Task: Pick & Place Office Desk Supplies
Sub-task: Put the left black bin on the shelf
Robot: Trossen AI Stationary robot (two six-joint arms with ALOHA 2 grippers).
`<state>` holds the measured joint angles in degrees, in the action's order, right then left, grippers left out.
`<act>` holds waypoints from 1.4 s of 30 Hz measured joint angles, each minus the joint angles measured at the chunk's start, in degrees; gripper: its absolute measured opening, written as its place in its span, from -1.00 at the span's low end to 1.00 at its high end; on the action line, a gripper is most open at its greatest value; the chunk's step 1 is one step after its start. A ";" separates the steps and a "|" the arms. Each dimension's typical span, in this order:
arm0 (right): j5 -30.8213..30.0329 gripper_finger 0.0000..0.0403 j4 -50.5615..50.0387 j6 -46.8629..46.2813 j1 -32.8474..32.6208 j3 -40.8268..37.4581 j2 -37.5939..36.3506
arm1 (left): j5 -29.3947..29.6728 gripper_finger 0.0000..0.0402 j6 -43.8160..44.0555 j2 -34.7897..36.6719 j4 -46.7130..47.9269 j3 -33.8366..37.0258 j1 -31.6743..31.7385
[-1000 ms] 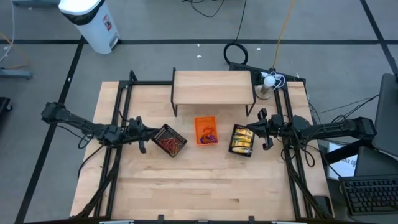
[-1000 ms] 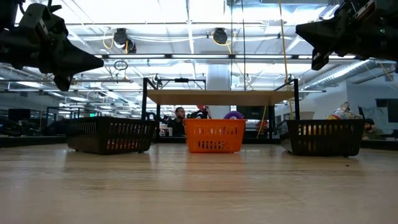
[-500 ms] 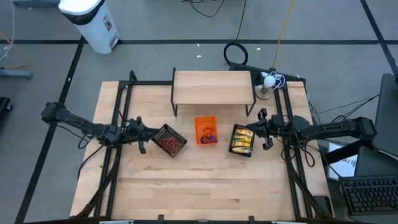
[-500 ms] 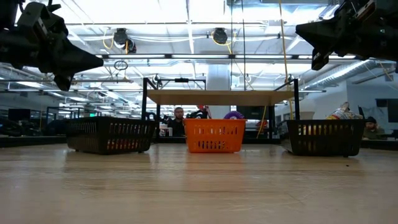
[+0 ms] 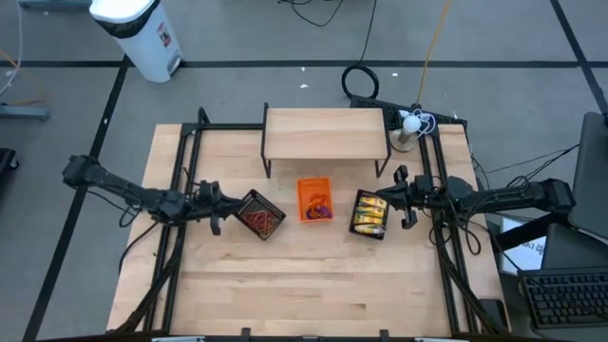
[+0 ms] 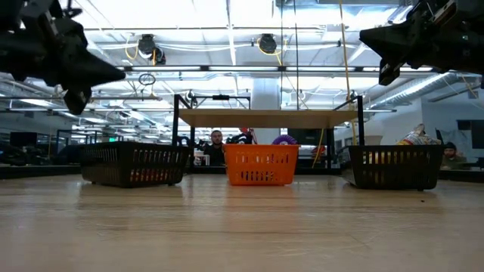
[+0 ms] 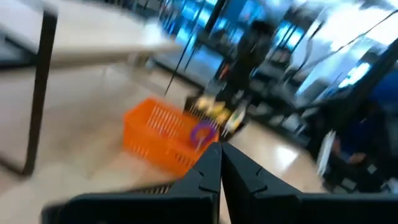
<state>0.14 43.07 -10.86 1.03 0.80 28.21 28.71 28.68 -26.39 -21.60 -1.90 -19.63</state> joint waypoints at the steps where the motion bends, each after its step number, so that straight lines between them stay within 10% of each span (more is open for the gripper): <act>1: -0.02 -0.98 0.00 -0.03 0.00 0.01 0.00 | -0.03 -0.96 1.44 -0.75 2.74 -0.85 -0.05; 15: -0.07 -0.98 0.43 -0.26 0.01 0.01 0.00 | -0.56 -0.98 18.98 -32.38 50.43 -36.66 -1.72; 27: -0.07 -0.98 0.46 -0.18 0.01 0.01 0.00 | -16.92 -0.39 18.74 -60.17 56.17 -56.36 1.56; 42: 0.11 -0.98 0.44 -1.96 0.01 0.01 -0.02 | -25.44 0.29 19.61 -74.51 64.58 -63.44 9.09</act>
<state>0.25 43.51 -12.82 1.04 0.82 28.18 3.27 48.29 -100.90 42.97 -65.34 -10.54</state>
